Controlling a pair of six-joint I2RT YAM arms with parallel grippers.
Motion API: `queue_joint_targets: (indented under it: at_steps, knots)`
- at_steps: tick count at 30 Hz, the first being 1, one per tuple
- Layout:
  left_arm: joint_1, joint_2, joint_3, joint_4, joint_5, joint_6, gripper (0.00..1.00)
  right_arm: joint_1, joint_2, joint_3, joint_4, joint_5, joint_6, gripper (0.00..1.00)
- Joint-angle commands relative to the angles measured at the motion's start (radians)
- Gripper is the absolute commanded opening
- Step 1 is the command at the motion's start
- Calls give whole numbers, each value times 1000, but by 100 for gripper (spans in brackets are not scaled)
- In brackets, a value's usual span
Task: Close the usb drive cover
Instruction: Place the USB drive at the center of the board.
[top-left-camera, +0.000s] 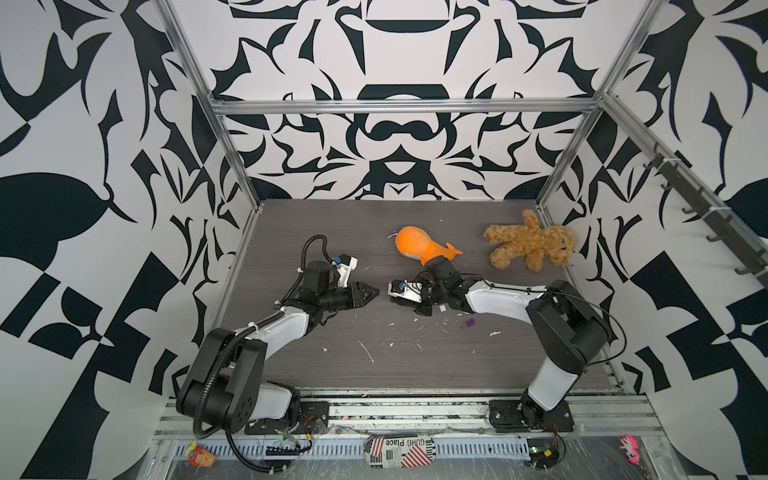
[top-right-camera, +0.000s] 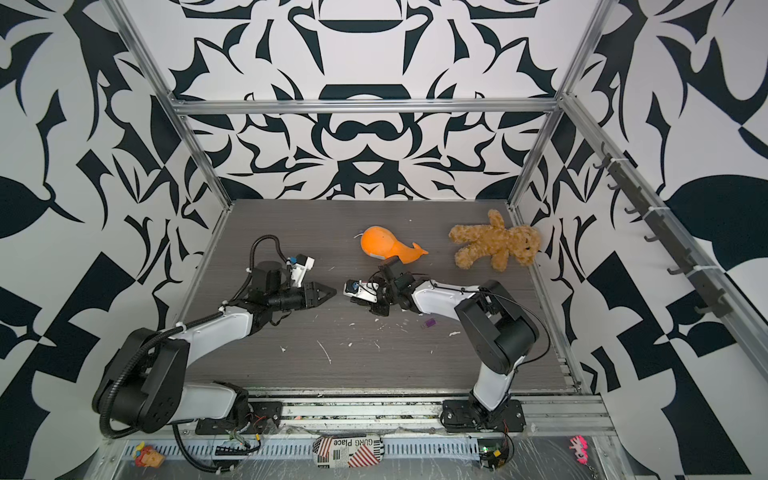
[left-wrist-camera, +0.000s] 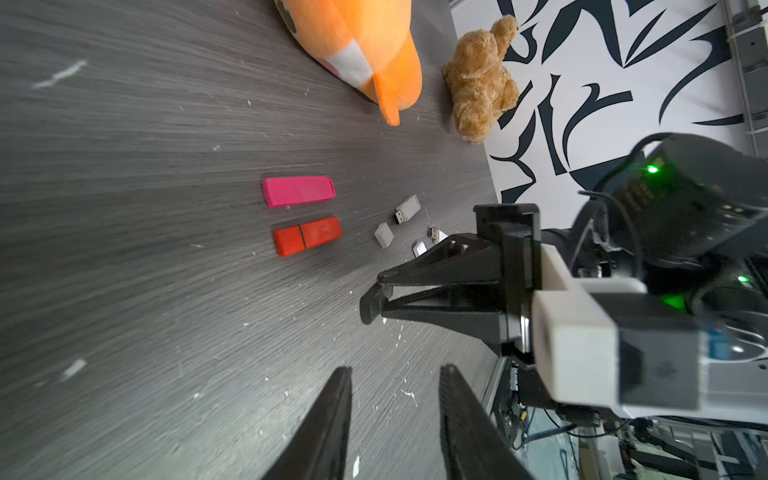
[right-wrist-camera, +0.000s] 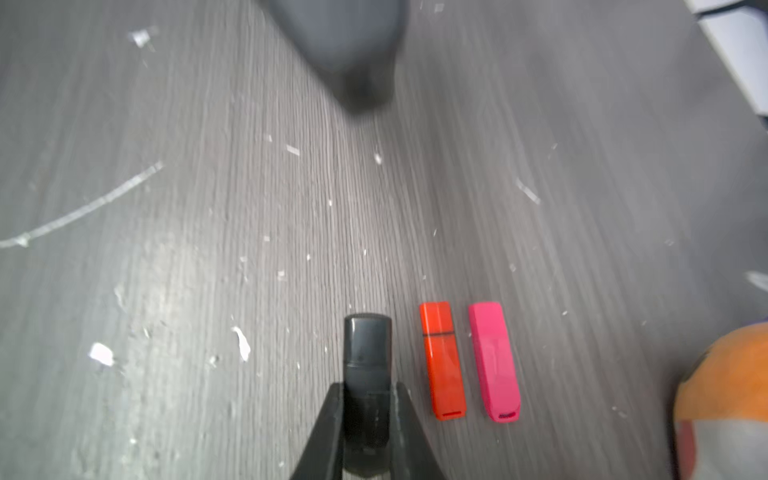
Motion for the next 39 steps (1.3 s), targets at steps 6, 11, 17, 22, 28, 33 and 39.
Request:
queue_joint_targets:
  at_steps: [6,11,17,22,28,33,39]
  knots:
    - [28,-65,18,-142,-70,86,40,12,82,143,-134,39,-80,14]
    - [50,-107,26,-175,-75,107,40,24,120,188,-164,71,-79,14]
    - [55,-100,26,-181,-68,110,39,39,147,210,-185,88,-89,15]
    - [54,-92,25,-177,-60,107,39,44,171,236,-221,120,-97,16]
    - [55,-86,28,-177,-58,106,39,46,172,233,-233,136,-107,19]
    - [55,-81,34,-176,-49,104,39,46,164,227,-243,153,-118,21]
    - [55,-81,38,-176,-41,102,39,46,164,234,-252,161,-108,30]
